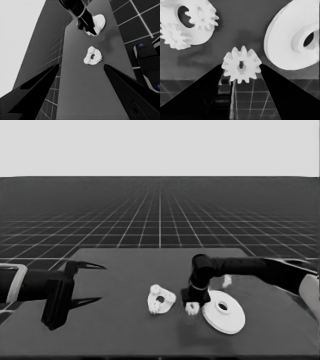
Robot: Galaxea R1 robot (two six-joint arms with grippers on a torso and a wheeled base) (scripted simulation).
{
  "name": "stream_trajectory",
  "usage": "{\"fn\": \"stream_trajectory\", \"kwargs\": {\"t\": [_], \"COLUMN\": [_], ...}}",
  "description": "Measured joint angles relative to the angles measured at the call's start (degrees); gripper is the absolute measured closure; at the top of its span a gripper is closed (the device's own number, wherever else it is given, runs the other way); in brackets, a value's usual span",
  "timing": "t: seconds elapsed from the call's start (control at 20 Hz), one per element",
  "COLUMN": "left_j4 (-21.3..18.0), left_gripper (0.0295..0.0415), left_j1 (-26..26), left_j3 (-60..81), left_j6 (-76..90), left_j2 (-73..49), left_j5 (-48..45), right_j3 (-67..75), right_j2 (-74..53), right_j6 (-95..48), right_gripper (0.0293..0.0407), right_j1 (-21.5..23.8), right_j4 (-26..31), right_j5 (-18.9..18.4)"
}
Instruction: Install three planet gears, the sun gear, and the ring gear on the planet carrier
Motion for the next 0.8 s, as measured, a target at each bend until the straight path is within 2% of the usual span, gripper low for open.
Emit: {"fn": "stream_trajectory", "kwargs": {"t": [0.3,0.4,0.5,0.8], "left_j4": [0.0,0.0,0.0,0.0], "left_gripper": [0.0326,0.0326,0.0326,0.0326], "left_j1": [0.0,0.0,0.0,0.0], "left_j3": [0.0,0.0,0.0,0.0], "left_j6": [0.0,0.0,0.0,0.0], "left_j2": [0.0,0.0,0.0,0.0], "left_j5": [0.0,0.0,0.0,0.0], "right_j3": [0.25,-20.58,-31.05,-37.54], "right_j2": [-0.04,16.65,23.44,26.97], "right_j6": [0.22,-3.43,-7.54,-10.43], "right_gripper": [0.039,0.039,0.039,0.039], "right_j1": [1.74,3.38,3.72,3.76], "right_j4": [1.78,3.49,3.94,4.16], "right_j5": [0.01,0.59,1.21,1.6]}}
